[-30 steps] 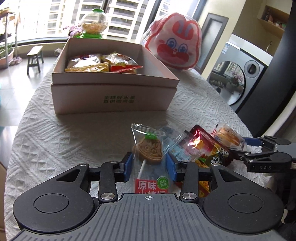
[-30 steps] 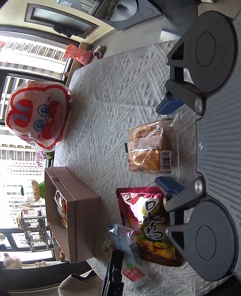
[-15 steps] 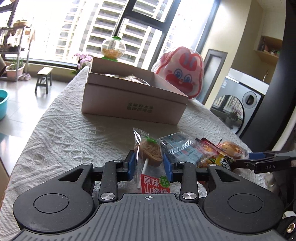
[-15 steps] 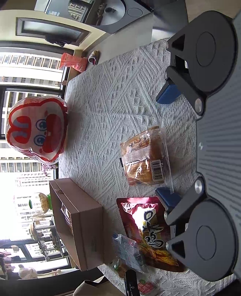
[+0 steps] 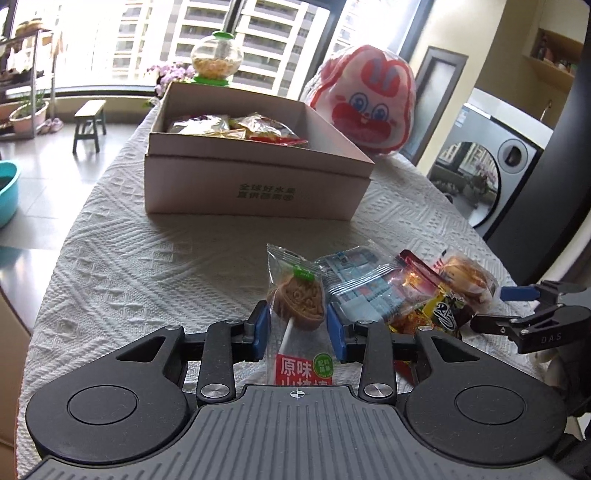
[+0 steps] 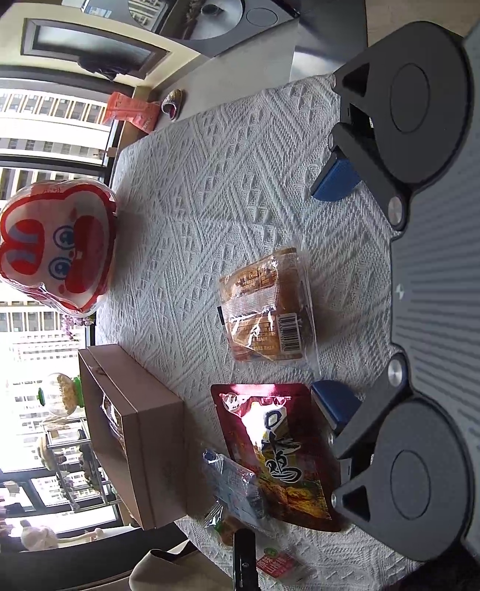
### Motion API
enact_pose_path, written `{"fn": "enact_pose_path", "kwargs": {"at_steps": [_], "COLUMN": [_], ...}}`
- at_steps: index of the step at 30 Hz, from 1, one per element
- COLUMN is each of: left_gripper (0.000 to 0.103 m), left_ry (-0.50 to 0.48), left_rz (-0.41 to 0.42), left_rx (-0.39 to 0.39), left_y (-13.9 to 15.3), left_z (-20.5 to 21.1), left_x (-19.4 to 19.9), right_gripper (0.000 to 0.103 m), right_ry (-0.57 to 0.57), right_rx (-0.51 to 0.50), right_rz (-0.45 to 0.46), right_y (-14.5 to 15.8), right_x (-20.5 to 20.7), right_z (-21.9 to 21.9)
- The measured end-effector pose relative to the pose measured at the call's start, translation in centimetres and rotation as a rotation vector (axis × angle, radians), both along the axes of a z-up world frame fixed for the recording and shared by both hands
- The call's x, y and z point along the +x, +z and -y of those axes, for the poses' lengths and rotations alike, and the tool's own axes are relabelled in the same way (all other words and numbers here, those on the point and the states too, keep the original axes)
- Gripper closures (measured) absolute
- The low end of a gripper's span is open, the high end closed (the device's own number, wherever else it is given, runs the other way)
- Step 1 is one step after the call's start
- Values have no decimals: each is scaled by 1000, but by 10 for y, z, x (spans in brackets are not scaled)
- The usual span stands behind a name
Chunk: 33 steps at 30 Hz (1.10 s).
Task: Organize snacks
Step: 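Lower the right tool onto the bread packet and close it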
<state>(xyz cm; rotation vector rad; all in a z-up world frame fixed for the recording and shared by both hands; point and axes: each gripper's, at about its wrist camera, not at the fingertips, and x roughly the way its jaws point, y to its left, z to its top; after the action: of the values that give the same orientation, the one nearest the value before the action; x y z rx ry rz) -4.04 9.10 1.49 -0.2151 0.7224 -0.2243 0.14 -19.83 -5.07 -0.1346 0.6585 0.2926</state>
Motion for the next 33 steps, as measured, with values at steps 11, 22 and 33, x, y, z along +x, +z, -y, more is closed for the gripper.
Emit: {"fn": "enact_pose_path", "kwargs": {"at_steps": [11, 22, 33], "left_gripper": [61, 59, 60], "left_ry": [-7, 2, 60], "left_rz": [-21, -57, -67], "left_rx": [110, 140, 241], "left_y": [3, 8, 9], "left_z": [19, 23, 7], "left_x": [13, 21, 36], "right_gripper": [6, 48, 49], "right_ry": [6, 59, 96], "right_rx": [49, -58, -55], "right_rz": [86, 25, 112], "right_y": [35, 26, 43], "right_x": [12, 10, -38], "right_z": [-4, -31, -25]}}
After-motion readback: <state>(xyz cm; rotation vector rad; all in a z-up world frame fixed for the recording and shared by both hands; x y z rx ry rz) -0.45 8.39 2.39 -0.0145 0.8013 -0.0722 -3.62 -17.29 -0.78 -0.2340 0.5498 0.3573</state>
